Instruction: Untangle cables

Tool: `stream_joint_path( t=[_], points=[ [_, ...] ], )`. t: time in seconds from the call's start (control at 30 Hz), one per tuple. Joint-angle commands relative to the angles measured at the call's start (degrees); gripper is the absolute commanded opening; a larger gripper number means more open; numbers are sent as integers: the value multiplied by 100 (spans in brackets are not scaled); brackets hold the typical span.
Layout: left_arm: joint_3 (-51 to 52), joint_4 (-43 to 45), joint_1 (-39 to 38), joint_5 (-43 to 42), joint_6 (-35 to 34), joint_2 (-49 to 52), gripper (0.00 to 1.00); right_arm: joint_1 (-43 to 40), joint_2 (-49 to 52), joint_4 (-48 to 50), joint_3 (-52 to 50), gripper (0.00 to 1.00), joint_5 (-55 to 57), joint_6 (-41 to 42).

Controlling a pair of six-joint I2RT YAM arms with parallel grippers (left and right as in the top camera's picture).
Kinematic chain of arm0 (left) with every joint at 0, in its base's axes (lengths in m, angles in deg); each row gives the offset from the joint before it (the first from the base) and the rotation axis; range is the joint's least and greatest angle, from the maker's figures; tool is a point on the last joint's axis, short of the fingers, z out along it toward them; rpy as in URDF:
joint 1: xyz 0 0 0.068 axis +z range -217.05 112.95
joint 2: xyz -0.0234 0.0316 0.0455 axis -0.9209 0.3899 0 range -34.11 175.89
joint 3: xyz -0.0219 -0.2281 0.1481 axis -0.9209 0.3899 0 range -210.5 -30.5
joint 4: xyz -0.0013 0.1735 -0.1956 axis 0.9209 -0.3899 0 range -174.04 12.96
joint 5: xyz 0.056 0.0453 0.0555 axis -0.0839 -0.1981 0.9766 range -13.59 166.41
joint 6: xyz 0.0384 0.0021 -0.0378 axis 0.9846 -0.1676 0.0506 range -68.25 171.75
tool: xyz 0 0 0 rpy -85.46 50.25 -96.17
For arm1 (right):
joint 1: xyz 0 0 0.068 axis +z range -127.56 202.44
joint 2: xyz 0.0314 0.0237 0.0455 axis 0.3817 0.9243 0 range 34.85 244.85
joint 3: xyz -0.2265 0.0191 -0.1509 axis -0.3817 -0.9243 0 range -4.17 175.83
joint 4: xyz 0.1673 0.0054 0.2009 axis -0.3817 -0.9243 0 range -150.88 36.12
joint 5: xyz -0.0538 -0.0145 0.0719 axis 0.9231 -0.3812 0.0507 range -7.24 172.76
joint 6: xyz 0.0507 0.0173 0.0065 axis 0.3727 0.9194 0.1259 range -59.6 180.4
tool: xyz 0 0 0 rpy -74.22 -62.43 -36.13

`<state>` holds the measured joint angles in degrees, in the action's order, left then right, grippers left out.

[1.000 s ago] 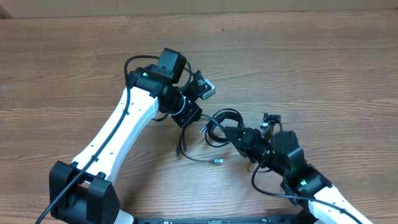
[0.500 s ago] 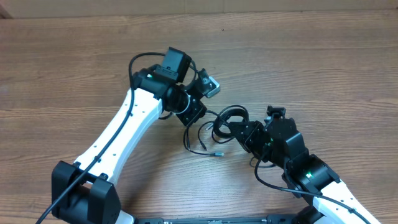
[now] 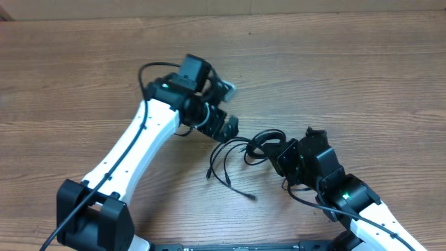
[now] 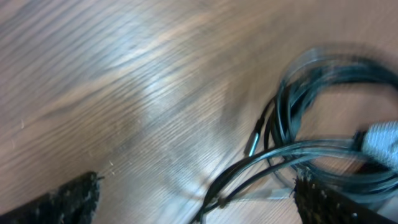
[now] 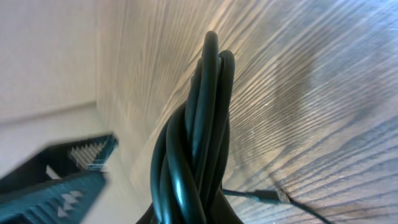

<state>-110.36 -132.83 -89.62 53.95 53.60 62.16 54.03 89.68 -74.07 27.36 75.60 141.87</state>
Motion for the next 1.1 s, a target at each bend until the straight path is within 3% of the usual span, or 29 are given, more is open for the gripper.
stream_joint_path(
  t=[0.0, 0.27, 0.43, 0.57, 0.7, 0.93, 1.07],
  points=[
    [-179, -68, 254, -522, -2553, -44, 100, 15, 101, 68, 197, 7, 264, 828],
    [-179, -273, 236, -2461, -4168, -42, 95, 17, 367, 81, 197, 7, 348, 1694],
    [-92, -459, 59, -2367, -5582, -37, 90, 17, 376, 400, 197, 7, 192, 1784],
    [-44, -603, -37, -2354, -6363, -37, 91, 17, 376, 538, 197, 7, 149, 2341],
    [-39, -605, -72, -2345, -6808, -37, 89, 17, 376, 555, 197, 7, 79, 2837],
    [-37, -590, -74, -2037, -7355, -37, 67, 17, 376, 719, 197, 7, -240, 3550],
    [-37, -573, -116, -2035, -7453, -37, 70, 17, 376, 1036, 197, 7, -302, 3574]
  ],
)
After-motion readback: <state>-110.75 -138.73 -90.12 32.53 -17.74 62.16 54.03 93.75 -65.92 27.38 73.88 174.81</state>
